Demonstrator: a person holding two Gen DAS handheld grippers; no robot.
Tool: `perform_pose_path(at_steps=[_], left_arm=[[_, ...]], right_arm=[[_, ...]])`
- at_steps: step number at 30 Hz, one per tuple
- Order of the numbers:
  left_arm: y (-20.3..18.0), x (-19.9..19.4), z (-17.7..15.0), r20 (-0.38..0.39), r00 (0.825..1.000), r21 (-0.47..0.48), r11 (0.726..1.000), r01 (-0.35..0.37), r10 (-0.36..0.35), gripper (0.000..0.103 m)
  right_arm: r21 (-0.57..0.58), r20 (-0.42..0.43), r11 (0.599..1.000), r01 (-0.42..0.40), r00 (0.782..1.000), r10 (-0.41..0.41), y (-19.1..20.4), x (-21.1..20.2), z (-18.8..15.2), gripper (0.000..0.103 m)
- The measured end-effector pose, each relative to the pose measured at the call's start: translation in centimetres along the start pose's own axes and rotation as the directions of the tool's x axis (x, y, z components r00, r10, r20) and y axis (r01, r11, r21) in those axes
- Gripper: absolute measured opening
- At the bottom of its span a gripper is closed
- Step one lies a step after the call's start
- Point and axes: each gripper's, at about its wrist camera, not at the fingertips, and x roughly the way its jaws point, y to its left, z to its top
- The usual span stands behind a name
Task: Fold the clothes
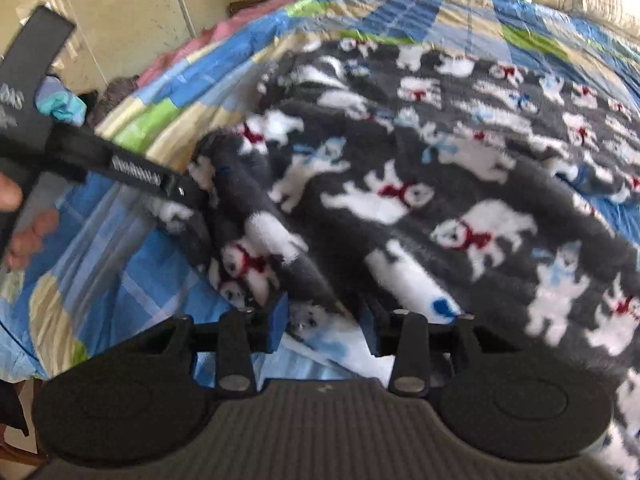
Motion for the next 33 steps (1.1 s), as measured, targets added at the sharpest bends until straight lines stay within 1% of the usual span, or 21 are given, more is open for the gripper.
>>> perform_pose_path(at_steps=[2,3,4,7,12,15,17,19,21,22,23,25,26,27,30,31,33], left_arm=[[0.3,0.3,0.2,-0.024,1.0,0.007,1.0,0.019,-0.019,0.042],[0.5,0.3,0.2,-0.028,0.999,0.005,1.0,0.026,-0.026,0.042],[0.7,0.1,0.1,-0.034,0.999,0.001,0.999,0.036,-0.036,0.041],[1.4,-0.6,-0.2,-0.056,0.997,0.007,0.999,0.052,-0.051,0.032],[2.1,-2.0,-0.9,-0.088,0.994,0.04,0.997,0.069,-0.065,0.02],[2.5,-2.3,-1.3,-0.107,0.992,0.054,0.996,0.067,-0.061,0.02],[2.8,-1.6,-1.8,-0.121,0.992,0.06,0.997,0.049,-0.041,0.02],[3.0,-0.7,-1.9,-0.128,0.991,0.052,0.998,0.046,-0.039,0.021],[3.1,-0.2,-1.9,-0.129,0.991,0.046,0.998,0.039,-0.033,0.025],[3.2,-0.1,-1.9,-0.124,0.992,0.046,0.998,0.033,-0.027,0.032],[3.2,-0.4,-1.8,-0.11,0.994,0.049,0.999,0.017,-0.012,0.049],[3.3,-1.1,-1.9,-0.079,0.997,0.063,0.998,-0.001,0.006,0.063],[3.4,-1.5,-2.0,-0.063,0.998,0.073,0.997,-0.006,0.011,0.066],[3.5,-2.1,-2.0,-0.047,0.999,0.08,0.997,-0.009,0.012,0.068],[3.5,-4.3,-1.6,0.006,1.0,0.099,0.995,-0.004,0.003,0.074],[3.4,-4.9,-1.3,0.025,1.0,0.107,0.994,-0.007,0.005,0.079],[2.7,-5.9,-0.5,0.065,0.998,0.124,0.992,-0.007,-0.001,0.081]], right_arm=[[0.01,-0.015,1.0,0.021,1.0,-0.021,0.1,0.4,-0.2,0.014],[0.017,-0.021,0.999,0.029,0.999,-0.028,0.0,0.4,-0.1,0.01],[0.025,-0.024,0.999,0.026,0.999,-0.026,0.0,0.3,0.0,0.008],[0.043,-0.037,0.999,0.014,0.999,-0.012,0.1,0.0,0.1,0.007],[0.032,-0.053,0.999,-0.001,0.999,0.003,1.6,-0.8,-0.4,0.007],[0.04,-0.061,0.999,-0.003,0.998,0.005,2.0,-1.0,-0.8,0.007],[0.043,-0.064,0.999,-0.002,0.998,0.004,2.5,-0.9,-1.0,0.007],[0.037,-0.064,0.999,0.011,0.998,-0.009,3.0,-0.5,-1.2,0.008],[0.031,-0.071,0.999,0.022,0.997,-0.019,3.2,-0.2,-1.0,0.011],[0.03,-0.075,0.999,0.026,0.997,-0.023,3.2,-0.1,-0.9,0.012],[0.038,-0.076,0.999,0.024,0.997,-0.021,3.2,-0.2,-0.8,0.013],[0.069,-0.07,0.997,0.026,0.997,-0.021,3.1,-0.9,-0.6,0.017],[0.085,-0.066,0.996,0.025,0.998,-0.02,2.9,-1.2,-0.6,0.022],[0.109,-0.055,0.994,0.023,0.998,-0.017,2.5,-1.9,-0.5,0.03],[0.177,-0.003,0.984,0.033,0.999,-0.033,1.0,-3.8,-0.1,0.034],[0.204,0.013,0.978,0.039,0.999,-0.043,0.2,-4.4,0.1,0.035],[0.243,0.034,0.967,0.071,0.996,-0.082,-1.1,-4.9,0.2,0.037]])
